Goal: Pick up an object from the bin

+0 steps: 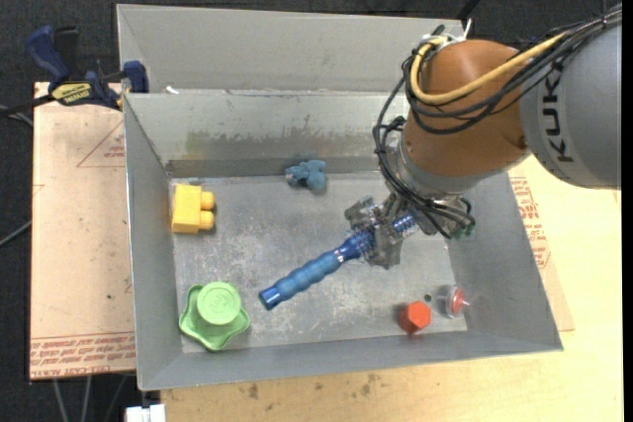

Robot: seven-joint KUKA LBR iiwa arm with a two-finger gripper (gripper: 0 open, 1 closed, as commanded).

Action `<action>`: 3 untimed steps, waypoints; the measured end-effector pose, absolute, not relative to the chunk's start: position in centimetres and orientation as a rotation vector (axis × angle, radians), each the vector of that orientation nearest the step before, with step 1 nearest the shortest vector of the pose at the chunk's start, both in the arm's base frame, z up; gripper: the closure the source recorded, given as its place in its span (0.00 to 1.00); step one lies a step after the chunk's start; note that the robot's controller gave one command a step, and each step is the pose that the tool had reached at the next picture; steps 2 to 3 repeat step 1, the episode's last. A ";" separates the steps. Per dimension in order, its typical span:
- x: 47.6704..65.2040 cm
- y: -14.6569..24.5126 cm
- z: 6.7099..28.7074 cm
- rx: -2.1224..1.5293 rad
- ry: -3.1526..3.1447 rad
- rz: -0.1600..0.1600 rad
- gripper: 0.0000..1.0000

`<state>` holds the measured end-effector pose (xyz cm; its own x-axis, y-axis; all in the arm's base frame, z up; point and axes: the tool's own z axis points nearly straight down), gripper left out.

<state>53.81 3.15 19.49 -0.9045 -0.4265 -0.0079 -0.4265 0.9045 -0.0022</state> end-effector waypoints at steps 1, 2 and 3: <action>56.7 3.3 27.0 -0.819 3.020 -0.003 1.00; 56.7 3.3 27.0 -0.819 3.020 -0.003 1.00; 56.7 3.3 27.0 -0.819 3.020 -0.003 1.00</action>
Offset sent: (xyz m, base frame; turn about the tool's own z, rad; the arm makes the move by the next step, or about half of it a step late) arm 0.0256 0.0009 0.0719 -0.0912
